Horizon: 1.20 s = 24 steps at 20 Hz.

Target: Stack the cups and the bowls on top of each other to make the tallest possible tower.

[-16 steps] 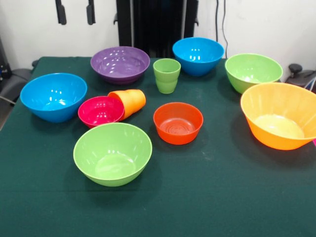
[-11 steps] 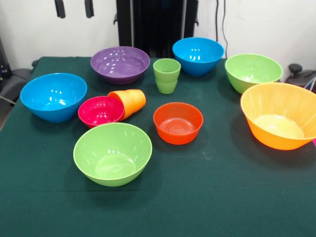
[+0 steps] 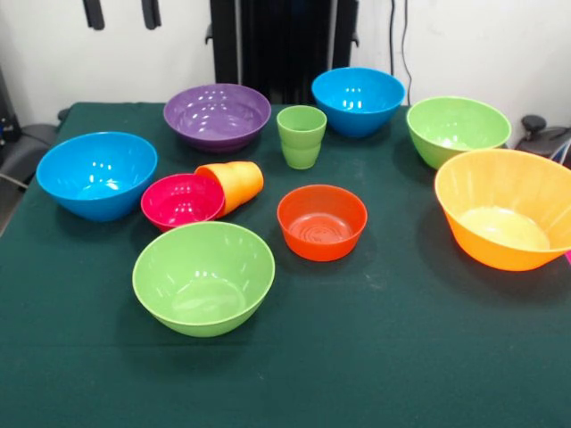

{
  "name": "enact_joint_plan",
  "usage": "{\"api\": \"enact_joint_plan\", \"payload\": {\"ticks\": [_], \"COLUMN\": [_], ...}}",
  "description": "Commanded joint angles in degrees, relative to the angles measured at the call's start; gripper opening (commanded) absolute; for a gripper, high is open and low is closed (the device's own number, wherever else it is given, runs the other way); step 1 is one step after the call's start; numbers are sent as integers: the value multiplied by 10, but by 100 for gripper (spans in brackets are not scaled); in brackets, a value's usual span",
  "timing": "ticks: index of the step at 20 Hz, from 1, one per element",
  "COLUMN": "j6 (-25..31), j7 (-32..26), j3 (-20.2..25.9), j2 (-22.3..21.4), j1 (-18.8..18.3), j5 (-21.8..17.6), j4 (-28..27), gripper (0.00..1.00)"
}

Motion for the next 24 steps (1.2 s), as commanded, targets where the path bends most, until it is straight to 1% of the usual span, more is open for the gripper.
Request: {"api": "enact_joint_plan", "payload": {"ticks": [1, 7, 11, 14, 16, 18, 21, 24], "j6": [84, 25, -16, -17, 5, 8, 31, 22], "j7": [-37, -1, 25, 33, 34, 30, 15, 0], "j3": [-57, -96, -113, -128, -146, -161, -181, -185], "j2": [128, 183, 195, 210, 216, 226, 239, 252], "j1": [94, 131, 142, 150, 157, 157, 158, 159], "j5": [-58, -83, -88, -90, -93, -102, -109, -111], "j4": [-183, -202, -188, -190, -196, -196, -203, -210], "gripper": [100, 100, 100, 100, 100, 100, 100, 100]}}
